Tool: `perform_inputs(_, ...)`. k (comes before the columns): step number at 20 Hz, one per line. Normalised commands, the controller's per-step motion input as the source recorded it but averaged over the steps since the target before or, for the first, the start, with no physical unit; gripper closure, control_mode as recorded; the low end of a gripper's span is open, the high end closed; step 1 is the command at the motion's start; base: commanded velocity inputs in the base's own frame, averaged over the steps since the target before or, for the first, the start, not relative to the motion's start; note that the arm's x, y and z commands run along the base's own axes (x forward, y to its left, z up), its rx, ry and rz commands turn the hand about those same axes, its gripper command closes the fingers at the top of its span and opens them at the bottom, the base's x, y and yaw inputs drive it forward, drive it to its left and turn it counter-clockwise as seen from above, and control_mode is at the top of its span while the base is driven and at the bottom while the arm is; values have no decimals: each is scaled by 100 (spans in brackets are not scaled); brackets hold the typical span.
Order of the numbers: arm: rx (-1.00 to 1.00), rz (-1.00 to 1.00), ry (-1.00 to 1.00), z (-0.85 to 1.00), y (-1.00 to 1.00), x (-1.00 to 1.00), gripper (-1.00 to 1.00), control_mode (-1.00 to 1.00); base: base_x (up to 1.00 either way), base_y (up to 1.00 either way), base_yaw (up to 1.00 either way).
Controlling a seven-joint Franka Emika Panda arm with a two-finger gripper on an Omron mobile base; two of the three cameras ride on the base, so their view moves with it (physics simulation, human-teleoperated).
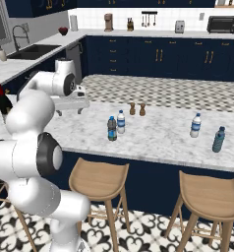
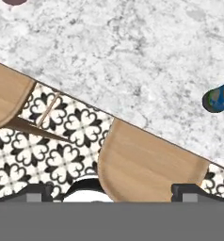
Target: Move the plastic bottles in the middle to the plastics group, and the glass bottles in the middle to the glass group.
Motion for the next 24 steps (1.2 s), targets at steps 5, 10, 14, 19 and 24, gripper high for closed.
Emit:
perform_inputs(5,0,-32,0,13,-90,-53,-100,-100,0,0,0)
perform_inputs(10,4,-15,-2,2,-67,-28,-100,-100,0,0,0)
perform_inputs(14,1,0,-2,-8,-17,26,-100,-100,0,0,0)
perform_inputs(19,-4,0,0,0,0,51,-100,-100,0,0,0)
perform_inputs(24,-7,-4,0,-6,-10,31,-100,-100,0,0,0)
